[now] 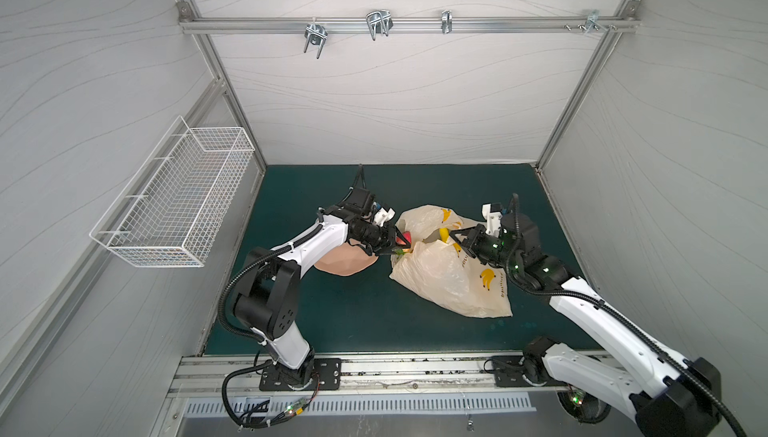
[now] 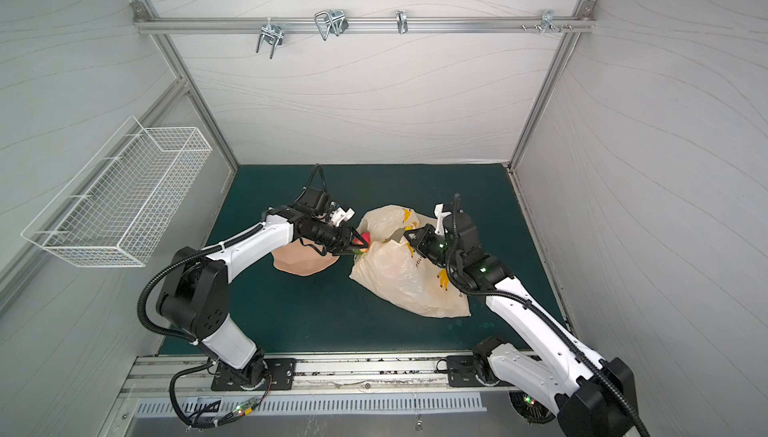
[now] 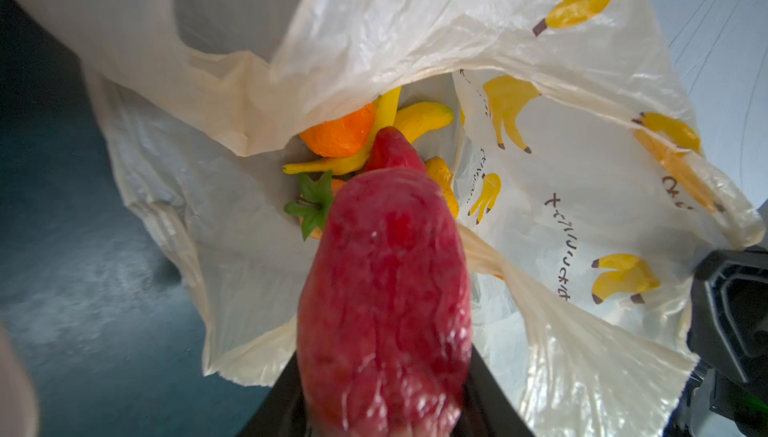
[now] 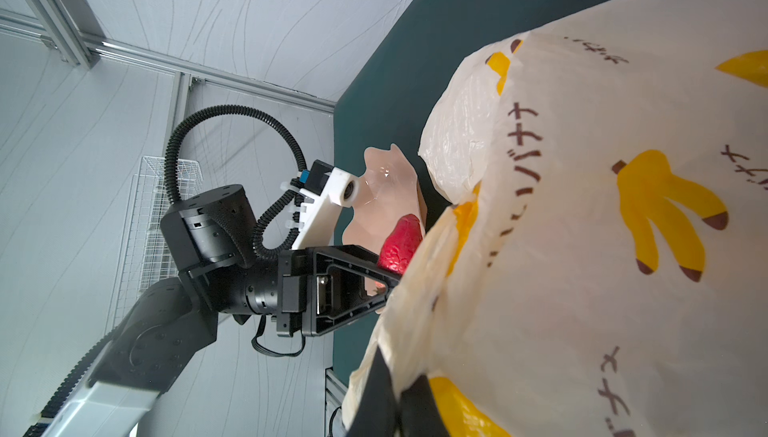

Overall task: Place the fruits into the plastic bag
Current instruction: 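Lift the strawberry with the left gripper and carry it into the bag, then open the left gripper to release the strawberry inside the bag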

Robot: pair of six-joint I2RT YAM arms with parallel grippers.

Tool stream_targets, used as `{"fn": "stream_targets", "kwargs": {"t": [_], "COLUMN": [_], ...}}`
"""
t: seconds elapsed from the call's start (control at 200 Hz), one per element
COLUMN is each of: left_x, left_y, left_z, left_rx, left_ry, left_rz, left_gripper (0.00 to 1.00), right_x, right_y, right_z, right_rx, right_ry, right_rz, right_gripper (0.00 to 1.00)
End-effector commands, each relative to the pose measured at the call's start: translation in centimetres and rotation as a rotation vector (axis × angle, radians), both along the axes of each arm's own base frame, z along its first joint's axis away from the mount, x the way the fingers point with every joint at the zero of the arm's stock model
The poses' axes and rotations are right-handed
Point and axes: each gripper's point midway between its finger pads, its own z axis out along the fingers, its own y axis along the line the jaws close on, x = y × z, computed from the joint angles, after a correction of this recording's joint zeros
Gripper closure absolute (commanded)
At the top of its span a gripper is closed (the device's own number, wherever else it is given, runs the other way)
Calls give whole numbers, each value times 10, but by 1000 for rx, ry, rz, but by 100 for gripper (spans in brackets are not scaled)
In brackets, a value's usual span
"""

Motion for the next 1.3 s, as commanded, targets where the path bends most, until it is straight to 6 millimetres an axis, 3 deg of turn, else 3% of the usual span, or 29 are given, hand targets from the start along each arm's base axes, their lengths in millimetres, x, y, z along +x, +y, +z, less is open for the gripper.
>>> {"fn": "stream_targets", "kwargs": {"t": [0.0,0.435,0.585,0.805,1.03,1.296], "left_x": [7,-8,-7,-2,-1,-1], "left_y": [-24,-93,-109,-114,-105,-100], "left_z": [16,8,-7,-30,-54,-57], "left_rx": [-61,-46,16,154,348,414], "left_ry": [-49,-39,-30,-42,-69,-95], "left_rz": [-27,-143,-160,-146,-145,-140], "left_gripper": [85,87,88,89,88,77], "right_x": [-2,0,1,1,2,5], "right_y": [1,6,8,11,14,16], "right_z": [4,3,5,5,3,0], "right_rx": [6,29,46,61,73,78], "right_ry": [-13,-7,-6,-4,3,7], "right_rz": [3,4,2,8,9,10], "right_gripper": [100,100,100,100,100,100]}}
